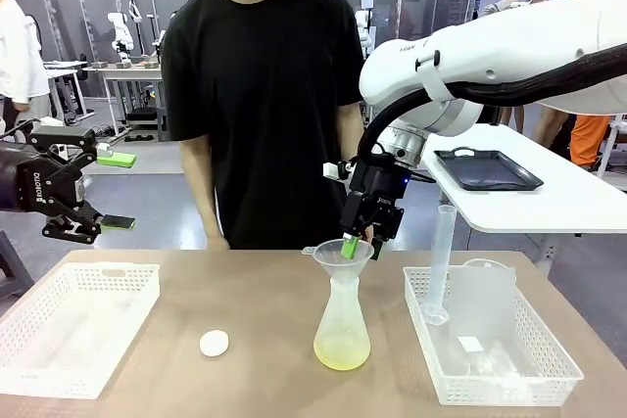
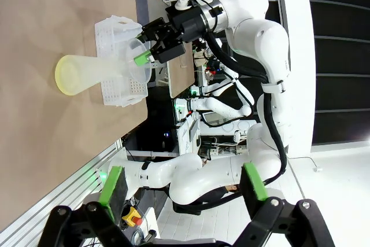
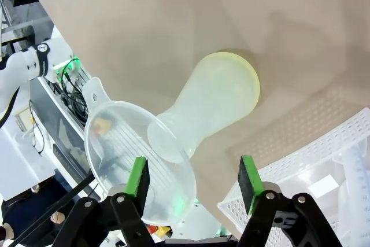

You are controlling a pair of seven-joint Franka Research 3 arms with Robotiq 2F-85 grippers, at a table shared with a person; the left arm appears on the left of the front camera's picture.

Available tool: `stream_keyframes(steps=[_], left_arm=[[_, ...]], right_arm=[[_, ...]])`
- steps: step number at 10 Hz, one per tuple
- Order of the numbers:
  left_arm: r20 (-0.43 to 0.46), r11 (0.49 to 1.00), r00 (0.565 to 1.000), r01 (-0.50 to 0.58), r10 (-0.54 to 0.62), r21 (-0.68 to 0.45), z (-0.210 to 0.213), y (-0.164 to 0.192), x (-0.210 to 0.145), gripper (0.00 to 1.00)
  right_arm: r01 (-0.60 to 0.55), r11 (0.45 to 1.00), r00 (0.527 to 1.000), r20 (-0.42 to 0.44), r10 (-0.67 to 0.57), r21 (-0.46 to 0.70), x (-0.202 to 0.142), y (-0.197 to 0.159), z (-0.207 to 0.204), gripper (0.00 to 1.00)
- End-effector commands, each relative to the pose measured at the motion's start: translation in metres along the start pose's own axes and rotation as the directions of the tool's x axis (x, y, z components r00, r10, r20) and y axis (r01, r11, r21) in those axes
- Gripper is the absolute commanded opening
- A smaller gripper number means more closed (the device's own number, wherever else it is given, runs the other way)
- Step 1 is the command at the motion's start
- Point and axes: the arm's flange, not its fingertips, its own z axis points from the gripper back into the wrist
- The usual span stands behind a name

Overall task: Prepare the solutions needed for the experiment.
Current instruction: Once the solution is in the Big flask , pick up the Plastic Funnel and place it back into the right Organizing basket.

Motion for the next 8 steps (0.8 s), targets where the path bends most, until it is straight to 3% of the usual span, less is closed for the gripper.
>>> stream_keyframes(steps=[1,8], left_arm=[[0.004,1.000,1.000,-0.001,0.002,-0.027,-0.0022,-0.0034,0.0001,1.00],[0.004,1.000,1.000,-0.001,0.002,-0.027,-0.0022,-0.0034,0.0001,1.00]], right_arm=[[0.024,1.000,0.999,-0.024,-0.024,-0.015,0.0095,0.0008,0.0056,0.67],[0.025,1.000,0.999,-0.047,-0.025,-0.005,0.0123,0.0022,0.0020,0.16]])
